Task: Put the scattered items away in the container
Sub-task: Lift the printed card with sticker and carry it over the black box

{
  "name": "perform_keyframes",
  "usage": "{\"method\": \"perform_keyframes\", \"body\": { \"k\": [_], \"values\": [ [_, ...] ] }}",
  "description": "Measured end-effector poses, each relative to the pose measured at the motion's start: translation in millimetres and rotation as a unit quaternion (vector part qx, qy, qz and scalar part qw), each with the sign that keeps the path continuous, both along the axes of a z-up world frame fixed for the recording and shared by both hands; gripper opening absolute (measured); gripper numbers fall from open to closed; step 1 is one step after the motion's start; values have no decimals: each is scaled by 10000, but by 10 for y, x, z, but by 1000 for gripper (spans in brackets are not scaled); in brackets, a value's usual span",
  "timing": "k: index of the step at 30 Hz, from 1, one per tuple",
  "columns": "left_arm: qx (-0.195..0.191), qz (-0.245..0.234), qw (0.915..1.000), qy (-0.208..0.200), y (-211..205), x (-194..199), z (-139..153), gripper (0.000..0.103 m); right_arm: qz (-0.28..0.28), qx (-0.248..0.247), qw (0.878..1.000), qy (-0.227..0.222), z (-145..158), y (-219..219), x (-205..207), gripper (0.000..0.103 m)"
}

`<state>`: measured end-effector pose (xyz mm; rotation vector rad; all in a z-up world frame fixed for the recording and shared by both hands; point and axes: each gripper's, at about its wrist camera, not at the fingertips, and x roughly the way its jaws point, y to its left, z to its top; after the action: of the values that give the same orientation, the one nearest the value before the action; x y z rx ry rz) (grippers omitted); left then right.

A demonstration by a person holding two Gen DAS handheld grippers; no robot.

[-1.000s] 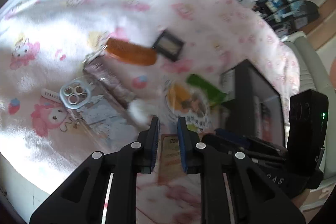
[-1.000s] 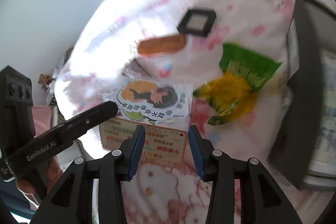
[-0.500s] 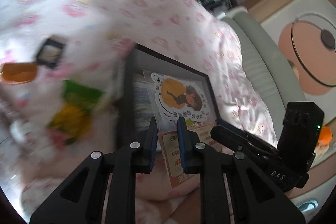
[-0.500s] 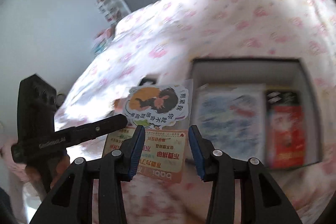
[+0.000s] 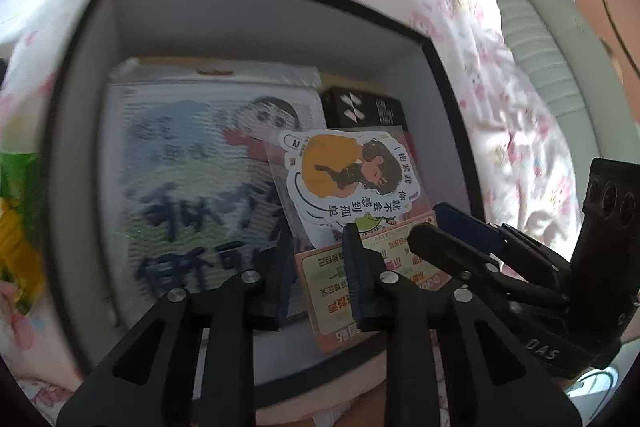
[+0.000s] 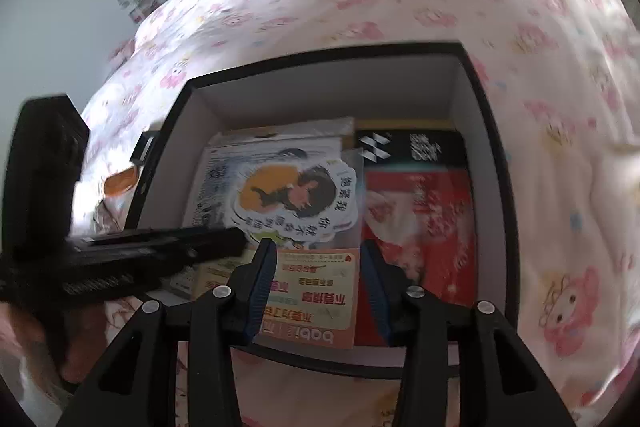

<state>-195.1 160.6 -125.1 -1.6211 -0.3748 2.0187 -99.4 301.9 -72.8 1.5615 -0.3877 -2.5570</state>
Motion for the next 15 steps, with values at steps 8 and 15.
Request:
{"method": "perform_keyframes", "body": {
  "k": [8, 15],
  "values": [
    [-367, -224, 9990, -149, 167, 32, -179, 22, -348, -320, 9987, -169, -124, 291, 92, 41],
    [-400, 372, 9985, -42, -105, 0, -69, 22, 172, 391, 9988, 224, 232, 193, -92, 41]
  ]
}}
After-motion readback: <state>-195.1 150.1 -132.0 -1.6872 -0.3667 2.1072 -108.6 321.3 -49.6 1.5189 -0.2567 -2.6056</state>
